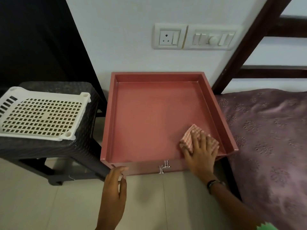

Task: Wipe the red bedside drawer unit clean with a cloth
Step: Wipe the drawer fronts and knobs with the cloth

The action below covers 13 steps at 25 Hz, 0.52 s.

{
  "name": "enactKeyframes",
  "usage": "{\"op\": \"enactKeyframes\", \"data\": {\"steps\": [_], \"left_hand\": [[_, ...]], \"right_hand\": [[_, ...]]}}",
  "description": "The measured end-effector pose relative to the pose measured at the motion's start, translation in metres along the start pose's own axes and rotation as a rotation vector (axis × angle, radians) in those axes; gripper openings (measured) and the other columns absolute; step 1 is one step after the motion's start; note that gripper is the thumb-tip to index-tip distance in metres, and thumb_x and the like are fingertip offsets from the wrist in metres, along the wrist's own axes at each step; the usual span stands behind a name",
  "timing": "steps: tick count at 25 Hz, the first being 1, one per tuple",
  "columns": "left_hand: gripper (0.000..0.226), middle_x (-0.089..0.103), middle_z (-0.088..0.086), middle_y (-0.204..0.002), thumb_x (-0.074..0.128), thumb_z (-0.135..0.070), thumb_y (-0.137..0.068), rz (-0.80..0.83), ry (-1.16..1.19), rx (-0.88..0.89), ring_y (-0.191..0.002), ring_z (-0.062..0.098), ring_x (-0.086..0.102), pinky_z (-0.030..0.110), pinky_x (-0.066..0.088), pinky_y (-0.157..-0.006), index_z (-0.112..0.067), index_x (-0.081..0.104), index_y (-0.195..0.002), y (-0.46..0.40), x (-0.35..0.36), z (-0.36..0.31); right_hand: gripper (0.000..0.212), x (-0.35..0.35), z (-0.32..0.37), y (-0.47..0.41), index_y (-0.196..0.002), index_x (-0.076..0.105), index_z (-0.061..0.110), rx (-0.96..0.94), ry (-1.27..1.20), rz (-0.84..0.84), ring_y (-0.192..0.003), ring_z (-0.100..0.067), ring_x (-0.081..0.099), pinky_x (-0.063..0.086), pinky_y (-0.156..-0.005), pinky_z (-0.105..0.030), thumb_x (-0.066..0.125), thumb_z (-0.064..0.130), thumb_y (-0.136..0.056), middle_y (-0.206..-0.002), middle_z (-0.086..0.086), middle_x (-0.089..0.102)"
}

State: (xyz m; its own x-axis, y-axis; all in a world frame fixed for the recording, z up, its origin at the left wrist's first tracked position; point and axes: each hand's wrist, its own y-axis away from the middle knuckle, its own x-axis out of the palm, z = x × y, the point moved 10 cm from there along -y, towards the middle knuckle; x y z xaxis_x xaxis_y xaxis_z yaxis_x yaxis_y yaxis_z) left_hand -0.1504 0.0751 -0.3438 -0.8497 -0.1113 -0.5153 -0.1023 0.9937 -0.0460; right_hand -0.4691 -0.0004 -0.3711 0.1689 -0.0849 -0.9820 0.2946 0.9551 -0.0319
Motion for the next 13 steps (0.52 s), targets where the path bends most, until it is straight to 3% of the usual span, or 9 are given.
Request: {"op": "enactKeyframes", "data": {"steps": [4,6,8,11,13], "left_hand": [[0.046,0.058,-0.024,-0.110,0.052,0.000,-0.095,-0.035,0.085,-0.178,-0.101,-0.010,0.054,0.003,0.042,-0.077,-0.046,0.056,-0.098,0.002,-0.005,0.012],[0.037,0.064,-0.011,-0.103,0.052,0.002,-0.095,-0.070,0.112,-0.251,-0.094,-0.010,0.056,0.007,0.044,-0.075,-0.034,0.057,-0.098,-0.002,-0.012,0.015],[0.025,0.064,0.000,-0.103,0.051,0.001,-0.095,-0.093,0.135,-0.325,-0.091,-0.002,0.058,0.017,0.046,-0.082,-0.022,0.058,-0.103,-0.008,-0.021,0.018],[0.018,0.066,-0.003,-0.099,0.050,-0.004,-0.098,-0.146,0.217,-0.432,-0.090,0.002,0.058,0.030,0.048,-0.084,-0.016,0.060,-0.106,-0.010,-0.040,0.016],[0.016,0.066,-0.006,-0.099,0.049,-0.008,-0.099,-0.181,0.270,-0.496,-0.092,0.010,0.062,0.033,0.050,-0.083,-0.017,0.061,-0.105,-0.011,-0.060,0.012]], "right_hand": [[0.086,0.023,0.107,0.047,-0.146,0.034,0.027,-0.267,-0.071,0.083,-0.144,-0.035,0.024,0.008,-0.114,-0.059,0.038,0.079,-0.077,-0.154,-0.010,0.031],[0.086,0.030,0.164,0.074,-0.146,0.032,0.027,-0.464,-0.071,0.110,-0.143,-0.034,0.028,0.021,-0.113,-0.061,0.059,0.064,-0.074,-0.153,-0.008,0.034],[0.086,0.031,0.202,0.093,-0.142,0.038,0.027,-0.584,-0.100,0.168,-0.137,-0.032,0.039,0.037,-0.105,-0.060,0.075,0.033,-0.064,-0.148,-0.006,0.044],[0.071,0.016,0.227,0.096,-0.133,0.052,0.022,-0.716,-0.265,0.222,-0.127,-0.030,0.052,0.042,-0.102,-0.055,0.064,0.011,-0.064,-0.134,-0.005,0.058],[0.049,0.006,0.230,0.081,-0.123,0.061,0.011,-0.562,-0.532,0.467,-0.116,-0.032,0.057,0.043,-0.102,-0.046,0.053,0.008,-0.074,-0.123,-0.012,0.064]]}}
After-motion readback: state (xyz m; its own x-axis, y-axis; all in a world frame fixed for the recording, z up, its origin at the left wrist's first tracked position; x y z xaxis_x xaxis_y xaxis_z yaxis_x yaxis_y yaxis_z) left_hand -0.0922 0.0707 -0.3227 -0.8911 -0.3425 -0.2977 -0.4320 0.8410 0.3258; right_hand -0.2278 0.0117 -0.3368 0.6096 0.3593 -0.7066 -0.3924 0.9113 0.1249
